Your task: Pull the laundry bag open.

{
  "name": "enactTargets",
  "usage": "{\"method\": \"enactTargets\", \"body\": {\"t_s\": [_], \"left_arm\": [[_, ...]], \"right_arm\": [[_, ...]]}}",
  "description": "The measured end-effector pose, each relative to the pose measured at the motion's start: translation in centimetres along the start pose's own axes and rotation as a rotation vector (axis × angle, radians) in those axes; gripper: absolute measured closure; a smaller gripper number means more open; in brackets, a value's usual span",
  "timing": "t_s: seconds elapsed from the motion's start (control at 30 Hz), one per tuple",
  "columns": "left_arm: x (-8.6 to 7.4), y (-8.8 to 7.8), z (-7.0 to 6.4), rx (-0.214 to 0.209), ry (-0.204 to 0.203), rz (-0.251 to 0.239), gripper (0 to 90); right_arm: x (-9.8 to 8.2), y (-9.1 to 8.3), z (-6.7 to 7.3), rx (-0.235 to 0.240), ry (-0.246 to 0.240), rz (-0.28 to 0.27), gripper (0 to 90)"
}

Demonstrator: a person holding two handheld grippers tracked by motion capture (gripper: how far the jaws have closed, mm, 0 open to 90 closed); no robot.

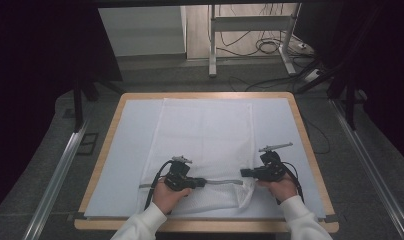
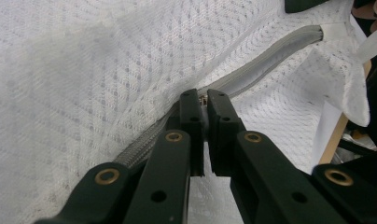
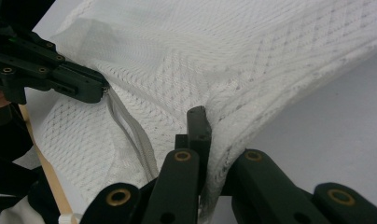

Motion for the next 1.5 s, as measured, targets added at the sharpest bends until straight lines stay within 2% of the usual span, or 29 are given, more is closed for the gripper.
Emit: {"method": "enactTargets", "body": {"t_s": [0.2, 0.33, 0.57, 1.03, 1.5], "left_arm": [[-0.2, -0.1, 0.2, 0.010, 0.005, 0.004, 86.2], [-0.2, -0.3, 0.5, 0.009, -0.010, -0.002, 86.2], [-0.5, -0.7, 0.8, 0.016, -0.009, 0.001, 86.2], [-0.8, -1.4, 1.3, 0.014, -0.035, -0.016, 86.2], [-1.3, -3.0, 3.1, 0.047, -0.060, -0.025, 86.2]], "right_arm": [[-0.1, 0.1, 0.0, -0.003, -0.001, 0.005, 88.4], [-0.1, 0.0, -0.1, -0.005, -0.003, 0.009, 88.4], [-0.1, 0.0, 0.0, -0.006, -0.003, 0.010, 88.4], [-0.1, 0.1, -0.1, -0.002, -0.003, 0.011, 88.4], [-0.2, -0.1, -0.6, -0.022, 0.003, 0.012, 88.4]]}}
Point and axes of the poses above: each handheld gripper's, and its own axes: y roughly forward along the jaws, x roughly out of its top, z roughly to its left, the point moved 10 cm from there along y, roughly forward along the jaws, and after that the axes turned 2 degrees about -y, right-handed, at the moved point
